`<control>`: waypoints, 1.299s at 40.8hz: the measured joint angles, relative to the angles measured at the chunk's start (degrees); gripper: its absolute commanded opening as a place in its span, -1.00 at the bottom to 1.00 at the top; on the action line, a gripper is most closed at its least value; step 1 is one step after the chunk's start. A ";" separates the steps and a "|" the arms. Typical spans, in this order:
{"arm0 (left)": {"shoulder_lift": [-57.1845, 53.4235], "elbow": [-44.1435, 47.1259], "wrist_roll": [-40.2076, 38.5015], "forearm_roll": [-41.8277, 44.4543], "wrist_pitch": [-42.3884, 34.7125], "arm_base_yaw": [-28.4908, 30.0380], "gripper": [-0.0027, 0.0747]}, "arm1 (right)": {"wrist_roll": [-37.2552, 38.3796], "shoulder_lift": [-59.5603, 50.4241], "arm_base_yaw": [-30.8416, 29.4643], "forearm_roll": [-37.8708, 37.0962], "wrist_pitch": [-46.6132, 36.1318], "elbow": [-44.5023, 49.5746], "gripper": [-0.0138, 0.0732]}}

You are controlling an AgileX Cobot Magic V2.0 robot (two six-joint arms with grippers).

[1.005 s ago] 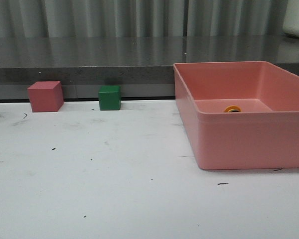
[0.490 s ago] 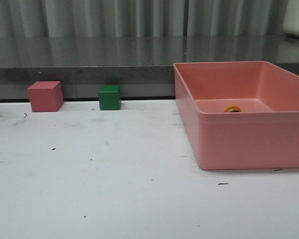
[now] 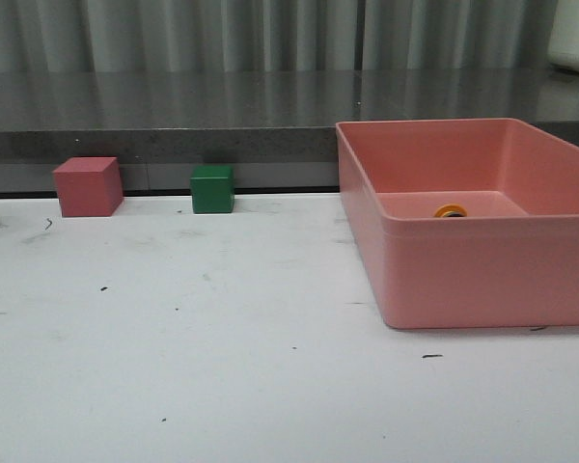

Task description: Place and stand button with both arms

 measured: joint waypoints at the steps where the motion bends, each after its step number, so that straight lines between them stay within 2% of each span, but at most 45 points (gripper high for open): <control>1: 0.00 0.00 0.00 0.00 0.00 0.00 0.75 | 0.00 1.63 0.15 0.00 0.52 -0.91 0.73; 17: 0.00 0.00 0.00 0.03 0.05 0.00 0.75 | 0.00 29.58 8.94 0.11 3.91 -17.98 0.73; 23: 0.00 0.00 0.00 0.03 0.05 0.00 0.75 | 0.54 39.23 10.04 -0.12 7.69 -24.78 0.73; 32: 0.00 0.00 0.00 0.03 0.05 0.00 0.75 | 6.47 51.03 10.07 -3.92 10.18 -32.05 0.73; 53: 0.00 0.00 0.00 0.03 0.05 0.00 0.75 | 14.36 63.20 10.07 -5.00 0.26 -34.98 0.73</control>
